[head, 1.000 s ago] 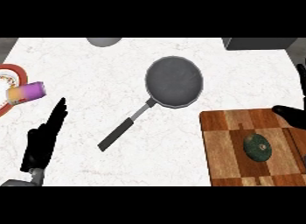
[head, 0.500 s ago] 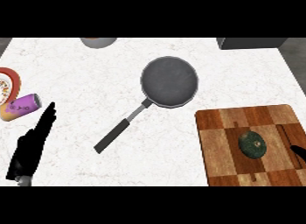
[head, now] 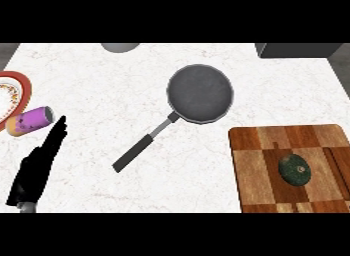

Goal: Pick the squash from the cutting board and place it in the pan

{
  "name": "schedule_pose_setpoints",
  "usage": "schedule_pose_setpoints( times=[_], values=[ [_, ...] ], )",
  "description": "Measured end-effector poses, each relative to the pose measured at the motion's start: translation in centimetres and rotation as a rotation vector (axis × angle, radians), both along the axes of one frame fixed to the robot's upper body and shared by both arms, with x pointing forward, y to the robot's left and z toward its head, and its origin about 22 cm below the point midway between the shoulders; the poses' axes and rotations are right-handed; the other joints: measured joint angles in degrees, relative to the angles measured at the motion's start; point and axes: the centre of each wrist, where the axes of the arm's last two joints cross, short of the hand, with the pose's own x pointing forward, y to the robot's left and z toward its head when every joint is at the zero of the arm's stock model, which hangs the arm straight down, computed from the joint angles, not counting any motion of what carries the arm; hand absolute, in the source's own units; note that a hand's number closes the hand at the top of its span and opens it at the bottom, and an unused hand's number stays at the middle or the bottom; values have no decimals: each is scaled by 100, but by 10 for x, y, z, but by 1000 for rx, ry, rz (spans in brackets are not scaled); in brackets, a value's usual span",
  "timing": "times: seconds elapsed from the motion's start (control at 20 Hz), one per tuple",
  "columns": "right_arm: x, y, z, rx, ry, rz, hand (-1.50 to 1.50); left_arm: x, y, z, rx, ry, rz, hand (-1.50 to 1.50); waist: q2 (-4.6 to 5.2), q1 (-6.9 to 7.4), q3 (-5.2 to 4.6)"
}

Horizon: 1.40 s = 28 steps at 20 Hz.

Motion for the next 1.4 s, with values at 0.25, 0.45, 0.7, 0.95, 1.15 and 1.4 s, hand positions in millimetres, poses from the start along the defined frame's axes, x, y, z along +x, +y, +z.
schedule_pose_setpoints(
  times=[0.25, 0.45, 0.7, 0.95, 1.15, 1.4],
  values=[
    [17, 21, 32, 32, 107, 120, -150, -2, -6, -2, -6, -3, -7, 0, 9, 74, 7],
    [39, 32, 50, 38, 195, 145, -150, -5, -7, -3, -7, -5, -18, 0, 15, 120, 8],
    [69, 44, 64, 74, 262, 185, -150, -3, -8, -1, -8, -5, -21, 0, 23, 153, 11],
    [92, 55, 59, 71, 346, 238, -150, 4, -7, 1, -9, -7, -26, 0, 29, 177, 11],
    [101, 61, 52, 65, 451, 283, -150, 9, -7, 5, -4, -6, -29, 0, 28, 180, 11],
    [117, 65, 46, 72, 527, 311, -150, 4, -11, 7, -7, -8, -36, 0, 23, 182, 12]
  ],
)
